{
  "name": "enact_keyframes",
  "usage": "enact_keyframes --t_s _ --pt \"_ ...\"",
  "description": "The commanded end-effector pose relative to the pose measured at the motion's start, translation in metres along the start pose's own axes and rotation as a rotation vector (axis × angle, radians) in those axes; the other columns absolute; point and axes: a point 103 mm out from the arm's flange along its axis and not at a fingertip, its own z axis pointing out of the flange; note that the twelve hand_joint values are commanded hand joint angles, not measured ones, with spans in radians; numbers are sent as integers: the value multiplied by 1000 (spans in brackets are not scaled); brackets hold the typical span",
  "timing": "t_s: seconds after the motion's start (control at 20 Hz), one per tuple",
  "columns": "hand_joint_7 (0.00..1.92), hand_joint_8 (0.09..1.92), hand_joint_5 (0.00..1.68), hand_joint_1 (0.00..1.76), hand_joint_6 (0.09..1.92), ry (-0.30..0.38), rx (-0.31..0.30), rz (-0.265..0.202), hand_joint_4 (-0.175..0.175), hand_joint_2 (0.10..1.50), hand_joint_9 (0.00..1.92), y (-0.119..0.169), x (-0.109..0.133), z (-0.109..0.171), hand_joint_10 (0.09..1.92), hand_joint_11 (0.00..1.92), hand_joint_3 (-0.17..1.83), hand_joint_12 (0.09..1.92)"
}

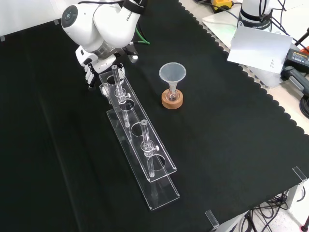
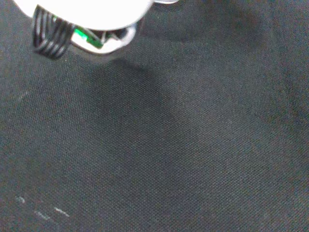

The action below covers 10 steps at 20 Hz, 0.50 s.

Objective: Pick up the weighing funnel.

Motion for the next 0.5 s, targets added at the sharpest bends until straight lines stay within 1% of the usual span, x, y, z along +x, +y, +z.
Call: enact_keyframes --t_s 0.05,0.25,0.5 --pt "523 688 665 1022 730 -1 -20 -14 -13 546 805 1 0 2 481 654 666 1196" --pt "526 690 671 1023 740 5 -20 -29 -11 546 807 2 4 4 481 662 667 1193" --pt "533 692 682 1026 750 0 -15 -31 -11 547 813 4 9 4 481 676 669 1191"
